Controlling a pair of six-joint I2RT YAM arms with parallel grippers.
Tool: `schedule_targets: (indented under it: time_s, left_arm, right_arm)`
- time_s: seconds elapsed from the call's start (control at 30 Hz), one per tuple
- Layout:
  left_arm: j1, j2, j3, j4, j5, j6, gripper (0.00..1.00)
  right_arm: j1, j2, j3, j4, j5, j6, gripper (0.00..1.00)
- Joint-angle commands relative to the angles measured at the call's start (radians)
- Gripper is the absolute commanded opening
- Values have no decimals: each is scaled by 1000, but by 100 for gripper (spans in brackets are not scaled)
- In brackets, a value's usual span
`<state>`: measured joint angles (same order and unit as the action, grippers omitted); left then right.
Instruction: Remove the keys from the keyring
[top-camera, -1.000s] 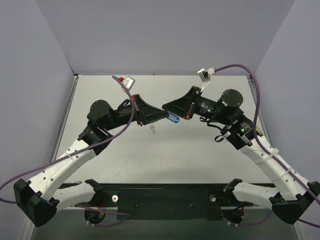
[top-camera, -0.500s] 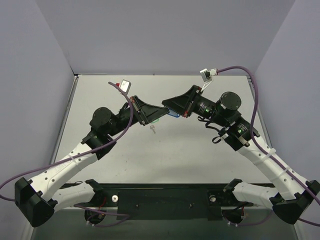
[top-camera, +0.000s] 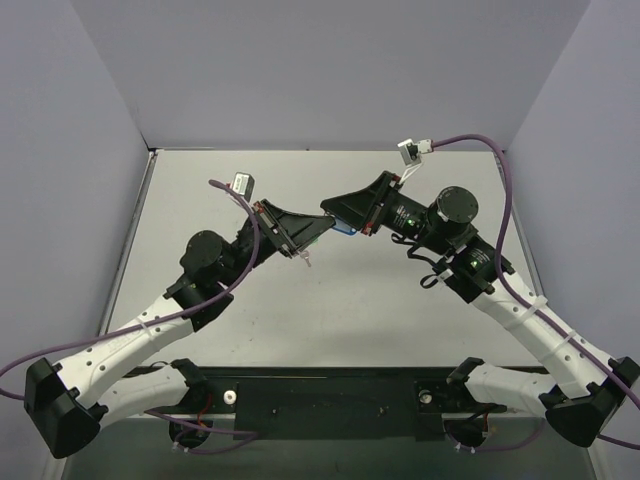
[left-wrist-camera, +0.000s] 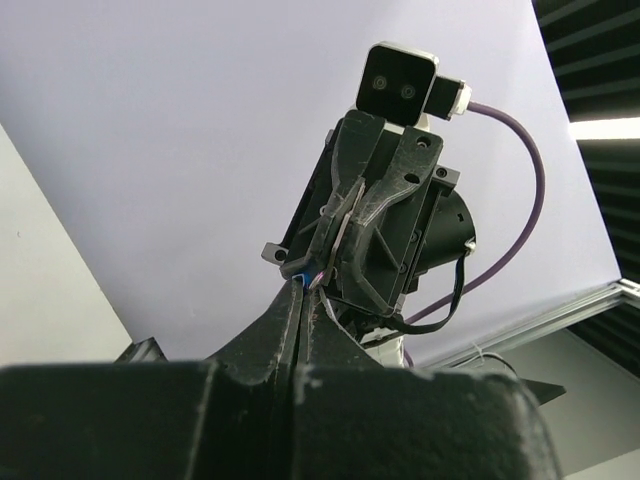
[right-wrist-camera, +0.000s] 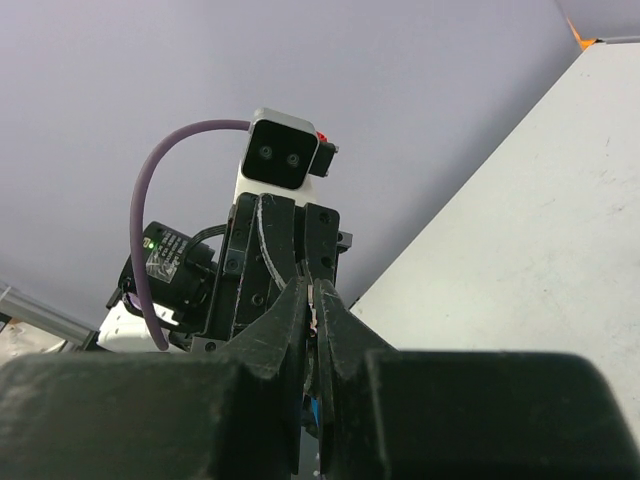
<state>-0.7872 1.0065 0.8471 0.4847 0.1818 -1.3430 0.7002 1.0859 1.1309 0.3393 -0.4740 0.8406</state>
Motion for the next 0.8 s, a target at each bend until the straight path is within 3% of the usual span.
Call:
schedule_targets:
  time_s: [0.0,0.4,0.57,0.6,0.67,0.7,0.77]
  left_arm:
    - [6,-28,12,155,-222,-74,0]
    - [-56,-81,-26,98,-393,-128,0]
    - [-67,-85,-5,46,-394,-122,0]
    - [-67,-88,0,31,-383,-117,6]
    - [-67,-91,6,-4,-364,-96,28]
    - [-69,-92,12,-20,-357,-79,45]
    - [-66,-100,24,-73,-343,-61,54]
  right_arm:
    - [36,0,-17,-20,-100,2,0]
    - [39,2,-28,-20,-117,-6,0]
    - [38,5,-5,-46,-120,-17,0]
    - [38,5,4,-60,-124,-23,0]
    - [39,6,23,-83,-129,-35,0]
    - [38,6,35,-92,-130,-38,0]
    - [38,6,52,-111,-140,-49,0]
